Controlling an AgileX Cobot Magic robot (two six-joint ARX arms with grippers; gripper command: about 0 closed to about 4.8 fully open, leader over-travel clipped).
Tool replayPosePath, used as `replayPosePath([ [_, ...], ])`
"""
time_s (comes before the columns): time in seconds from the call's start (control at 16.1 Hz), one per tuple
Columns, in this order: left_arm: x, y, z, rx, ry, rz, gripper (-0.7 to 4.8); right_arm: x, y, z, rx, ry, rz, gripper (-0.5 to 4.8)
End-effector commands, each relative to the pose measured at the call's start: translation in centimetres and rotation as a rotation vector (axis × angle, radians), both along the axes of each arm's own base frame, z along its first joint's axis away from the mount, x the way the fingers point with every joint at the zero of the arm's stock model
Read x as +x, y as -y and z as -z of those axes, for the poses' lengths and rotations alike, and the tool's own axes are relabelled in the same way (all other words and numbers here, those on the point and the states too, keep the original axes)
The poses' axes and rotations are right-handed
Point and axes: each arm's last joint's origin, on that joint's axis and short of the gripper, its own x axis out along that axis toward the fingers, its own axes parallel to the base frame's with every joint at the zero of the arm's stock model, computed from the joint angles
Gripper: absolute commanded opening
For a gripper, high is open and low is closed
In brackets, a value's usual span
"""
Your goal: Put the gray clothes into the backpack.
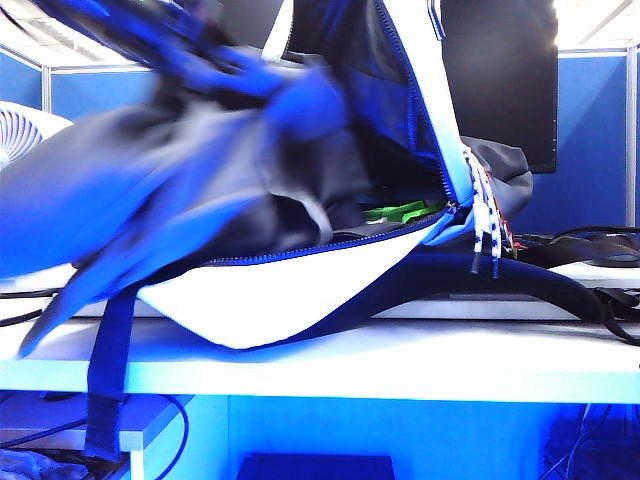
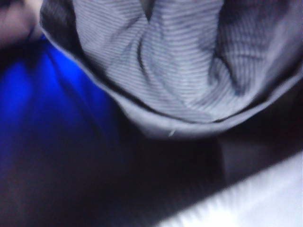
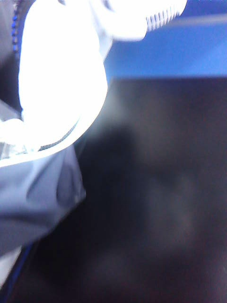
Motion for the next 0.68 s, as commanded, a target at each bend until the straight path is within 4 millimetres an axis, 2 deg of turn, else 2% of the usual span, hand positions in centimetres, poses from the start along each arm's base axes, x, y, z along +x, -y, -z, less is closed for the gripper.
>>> replayPosePath([
  [0.06,3.1,3.5,1.9,-0.124,0.043,0.003,-0.06,-1.0,0.6,-2.3,0.097,0.107,-0.026,-0.06],
  [0.19,5.1,6.3,3.9,-0.108,0.026,-0.035,-0.06,-1.0,0.6,-2.2,0.107,0.093,-0.031,-0.06],
  [0.31,6.5,7.4,4.7,-0.111,0.065,-0.115,-0.04,-1.0,0.5,-2.1,0.101,0.073,-0.052,-0.06],
  [0.37,6.6,7.4,4.5,-0.127,0.1,-0.132,0.9,-1.1,0.6,-2.0,0.09,0.063,-0.051,-0.06],
  [0.43,6.7,7.2,4.1,-0.145,0.133,-0.131,3.15,-1.1,0.6,-2.0,0.087,0.061,-0.05,-0.06],
  [0.5,6.7,6.9,3.6,-0.164,0.159,-0.106,4.79,-1.1,0.6,-2.0,0.087,0.061,-0.051,-0.06],
  [0.68,5.8,6.1,1.5,-0.18,0.182,0.033,4.79,-1.1,0.7,-2.1,0.085,0.079,-0.041,-0.06],
])
